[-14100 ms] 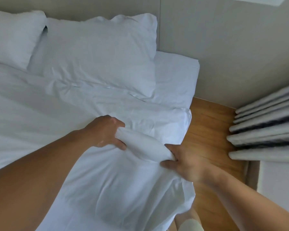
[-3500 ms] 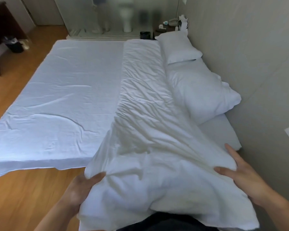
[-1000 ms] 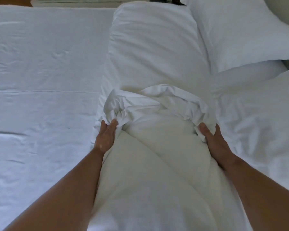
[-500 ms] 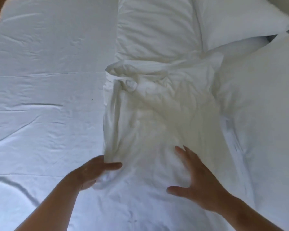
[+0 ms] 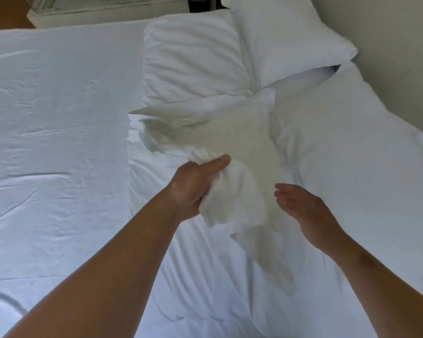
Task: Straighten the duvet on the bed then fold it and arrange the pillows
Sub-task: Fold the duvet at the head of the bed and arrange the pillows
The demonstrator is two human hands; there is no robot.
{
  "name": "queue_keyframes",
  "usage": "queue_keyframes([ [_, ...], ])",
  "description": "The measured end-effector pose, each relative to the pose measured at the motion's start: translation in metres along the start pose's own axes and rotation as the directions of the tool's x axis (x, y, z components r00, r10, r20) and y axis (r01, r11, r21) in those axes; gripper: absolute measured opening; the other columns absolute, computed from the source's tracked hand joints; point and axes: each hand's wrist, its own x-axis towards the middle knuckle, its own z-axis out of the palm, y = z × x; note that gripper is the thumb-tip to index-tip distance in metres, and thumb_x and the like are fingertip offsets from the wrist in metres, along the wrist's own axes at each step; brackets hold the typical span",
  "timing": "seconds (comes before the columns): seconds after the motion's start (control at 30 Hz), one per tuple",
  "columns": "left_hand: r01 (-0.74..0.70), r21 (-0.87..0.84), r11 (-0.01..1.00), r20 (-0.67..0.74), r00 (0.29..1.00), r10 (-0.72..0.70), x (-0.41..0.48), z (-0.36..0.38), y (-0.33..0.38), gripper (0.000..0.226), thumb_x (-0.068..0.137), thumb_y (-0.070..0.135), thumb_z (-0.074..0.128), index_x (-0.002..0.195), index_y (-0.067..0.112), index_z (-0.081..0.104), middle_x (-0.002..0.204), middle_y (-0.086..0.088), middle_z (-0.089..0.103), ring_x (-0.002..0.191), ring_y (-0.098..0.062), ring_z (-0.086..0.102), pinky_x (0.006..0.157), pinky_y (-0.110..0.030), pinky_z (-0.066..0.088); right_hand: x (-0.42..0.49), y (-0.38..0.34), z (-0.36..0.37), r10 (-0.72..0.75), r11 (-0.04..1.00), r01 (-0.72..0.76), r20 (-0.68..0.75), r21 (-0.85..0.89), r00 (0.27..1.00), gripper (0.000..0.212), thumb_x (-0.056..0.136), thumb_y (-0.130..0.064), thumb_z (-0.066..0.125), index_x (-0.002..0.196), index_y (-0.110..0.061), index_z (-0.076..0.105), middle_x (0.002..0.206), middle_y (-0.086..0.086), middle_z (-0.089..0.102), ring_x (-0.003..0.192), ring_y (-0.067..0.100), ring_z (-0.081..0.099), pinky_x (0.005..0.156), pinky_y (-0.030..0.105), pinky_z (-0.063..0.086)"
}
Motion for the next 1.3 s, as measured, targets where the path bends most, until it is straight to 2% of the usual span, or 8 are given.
queue_keyframes([
  [0.13, -0.004, 0.054, 0.999, 0.015, 1.000, 0.003, 0.043, 0.044, 0.019, 0.024, 0.095, 0.020, 0.069, 0.109, 0.000, 0.072, 0.105, -0.014, 0.077, 0.099, -0.031, 0.074, 0.094, -0.044, 0.058, -0.009, -0.043, 0.009, -0.097, 0.993, 0.084, 0.169, 0.082, 0.981, 0.124, 0.048, -0.076, 0.083, 0.153, -0.046, 0.024, 0.147, -0.024, 0.045, 0.133, -0.006, 0.045, 0.104, 0.024, 0.040],
  [0.3, -0.036, 0.082, 0.996, 0.065, 0.997, 0.031, 0.085, 0.073, 0.044, 0.032, 0.098, 0.026, 0.065, 0.119, 0.002, 0.069, 0.113, -0.013, 0.076, 0.107, -0.031, 0.072, 0.103, -0.049, 0.052, 0.060, -0.062, 0.004, -0.296, 0.934, 0.193, -0.352, -0.299, 0.888, 0.025, 0.091, -0.019, 0.065, 0.115, -0.027, 0.068, 0.082, -0.017, 0.069, 0.077, 0.001, 0.065, 0.067, 0.015, 0.044],
  [0.57, -0.258, 0.390, 0.884, 0.068, 0.965, 0.252, 0.166, 0.043, 0.088, 0.038, 0.103, 0.039, 0.051, 0.137, 0.023, 0.058, 0.130, 0.009, 0.060, 0.118, -0.014, 0.059, 0.100, -0.031, 0.045, 0.205, -0.031, -0.055, -0.059, 0.876, -0.095, -0.301, -0.473, 0.952, 0.019, 0.093, -0.015, 0.053, 0.102, -0.020, 0.069, 0.092, 0.003, 0.074, 0.095, 0.028, 0.067, 0.079, 0.032, 0.051],
  [0.67, -0.264, 0.940, 0.216, 0.091, 0.805, 0.586, 0.181, -0.037, 0.051, 0.067, 0.092, 0.061, 0.046, 0.144, 0.021, 0.051, 0.145, -0.006, 0.053, 0.133, -0.021, 0.052, 0.108, -0.028, 0.039, 0.225, -0.015, -0.040, 0.019, 0.890, -0.197, -0.398, -0.411, 0.917, 0.040, 0.099, -0.032, 0.055, 0.134, -0.012, 0.055, 0.127, 0.015, 0.065, 0.123, 0.032, 0.057, 0.100, 0.036, 0.044],
  [0.77, 0.012, 0.976, -0.216, 0.086, 0.895, 0.437, 0.191, -0.117, 0.027, 0.092, 0.077, 0.087, 0.024, 0.158, 0.045, 0.013, 0.169, -0.001, 0.007, 0.156, -0.028, 0.007, 0.124, -0.051, 0.017, 0.224, -0.019, -0.001, -0.242, 0.873, 0.120, -0.206, -0.473, 0.948, 0.071, 0.091, -0.052, 0.062, 0.150, -0.020, 0.039, 0.151, 0.008, 0.042, 0.140, 0.023, 0.041, 0.115, 0.038, 0.035],
  [0.9, 0.239, 0.947, -0.214, -0.178, 0.946, 0.271, 0.210, -0.179, 0.018, 0.102, 0.065, 0.099, 0.014, 0.152, 0.055, -0.013, 0.167, 0.011, -0.017, 0.156, -0.022, -0.011, 0.121, -0.060, 0.007, 0.254, 0.008, 0.040, -0.046, 0.820, 0.046, 0.014, -0.570, 0.999, 0.097, 0.077, -0.077, 0.055, 0.156, -0.036, 0.015, 0.166, -0.001, 0.017, 0.152, 0.023, 0.019, 0.120, 0.046, 0.028],
  [1.17, 0.069, 0.932, -0.355, 0.069, 0.930, 0.361, 0.244, -0.190, 0.029, 0.133, 0.055, 0.086, -0.040, 0.134, 0.040, 0.057, 0.130, 0.002, 0.063, 0.115, -0.029, 0.056, 0.087, -0.042, 0.037, 0.309, 0.021, 0.034, -0.062, 0.822, -0.046, -0.169, -0.568, 0.984, 0.029, 0.095, -0.045, 0.058, 0.117, -0.027, 0.056, 0.084, 0.002, 0.071, 0.090, 0.032, 0.067, 0.080, 0.042, 0.054],
  [1.3, -0.022, 0.979, -0.202, 0.139, 0.798, 0.587, 0.246, -0.197, 0.034, 0.087, 0.080, 0.087, 0.008, 0.092, 0.024, 0.067, 0.082, -0.008, 0.069, 0.082, -0.034, 0.068, 0.067, -0.035, 0.050, 0.323, -0.005, 0.027, -0.160, 0.799, 0.010, -0.197, -0.602, 0.967, 0.020, 0.100, -0.026, 0.050, 0.083, -0.015, 0.056, 0.073, 0.004, 0.066, 0.077, 0.032, 0.064, 0.069, 0.043, 0.053],
])
